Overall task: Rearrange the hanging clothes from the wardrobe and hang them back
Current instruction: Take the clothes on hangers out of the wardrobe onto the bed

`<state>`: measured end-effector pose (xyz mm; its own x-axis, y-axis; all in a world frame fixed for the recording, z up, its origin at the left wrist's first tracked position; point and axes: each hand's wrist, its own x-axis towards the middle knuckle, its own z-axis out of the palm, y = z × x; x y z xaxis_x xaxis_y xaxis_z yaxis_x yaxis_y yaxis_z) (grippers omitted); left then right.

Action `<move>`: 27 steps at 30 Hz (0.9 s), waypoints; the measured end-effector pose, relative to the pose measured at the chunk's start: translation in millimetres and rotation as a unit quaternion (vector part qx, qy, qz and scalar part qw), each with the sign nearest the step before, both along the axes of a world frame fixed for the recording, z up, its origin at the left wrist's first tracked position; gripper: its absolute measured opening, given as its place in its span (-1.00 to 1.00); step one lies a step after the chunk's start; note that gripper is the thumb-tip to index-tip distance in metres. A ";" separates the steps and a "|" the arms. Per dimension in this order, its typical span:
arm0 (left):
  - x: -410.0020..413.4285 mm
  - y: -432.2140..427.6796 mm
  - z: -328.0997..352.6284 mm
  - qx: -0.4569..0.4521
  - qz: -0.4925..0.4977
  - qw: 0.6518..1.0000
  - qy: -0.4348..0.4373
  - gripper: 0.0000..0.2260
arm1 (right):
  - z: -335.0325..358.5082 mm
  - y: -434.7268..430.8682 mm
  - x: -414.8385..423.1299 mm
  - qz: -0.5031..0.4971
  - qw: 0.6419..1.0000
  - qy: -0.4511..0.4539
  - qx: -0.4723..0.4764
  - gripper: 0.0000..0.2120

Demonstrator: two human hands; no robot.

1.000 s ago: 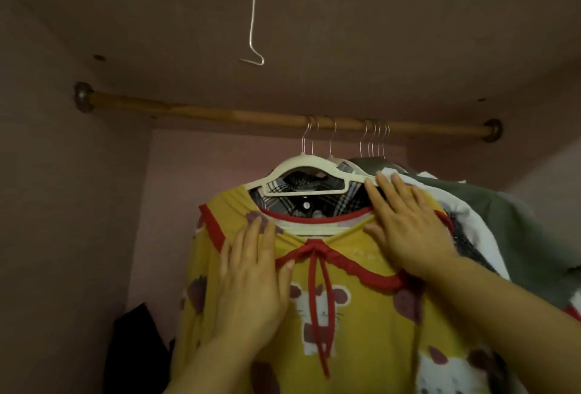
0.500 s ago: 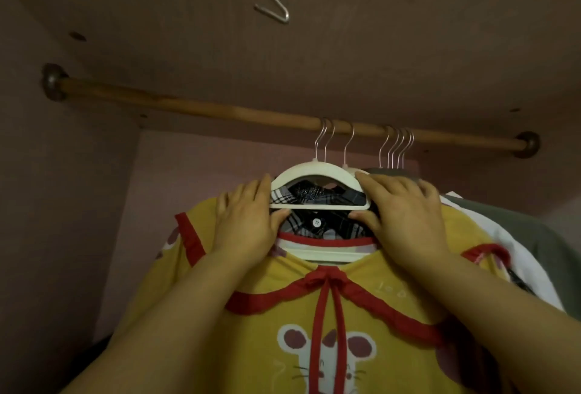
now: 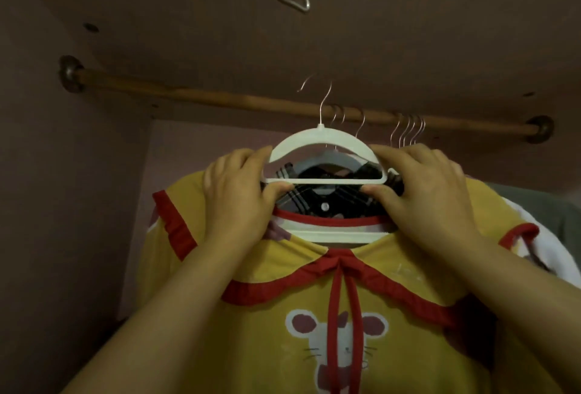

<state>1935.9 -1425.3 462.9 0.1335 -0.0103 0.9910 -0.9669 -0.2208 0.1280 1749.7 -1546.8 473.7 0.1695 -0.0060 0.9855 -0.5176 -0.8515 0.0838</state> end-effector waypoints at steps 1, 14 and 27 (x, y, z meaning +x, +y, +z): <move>-4.2 5.7 -8.2 -0.006 -0.005 1.000 0.000 -0.54 | -6.2 4.6 -4.2 -0.001 1.000 0.003 -0.005 -0.54; -87.3 86.4 -123.0 0.020 -0.011 0.999 0.045 -0.56 | -111.6 75.2 -81.0 0.040 0.999 0.036 0.001 -0.54; -260.3 197.0 -187.0 0.064 0.000 0.997 0.052 -0.54 | -182.5 171.9 -254.1 0.066 0.996 0.057 0.031 -0.51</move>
<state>1675.6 -1228.3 275.9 0.2353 -0.1364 0.9623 -0.9500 -0.2414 0.1980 1495.5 -1374.9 291.3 0.2830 -0.0357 0.9585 -0.3904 -0.9171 0.0811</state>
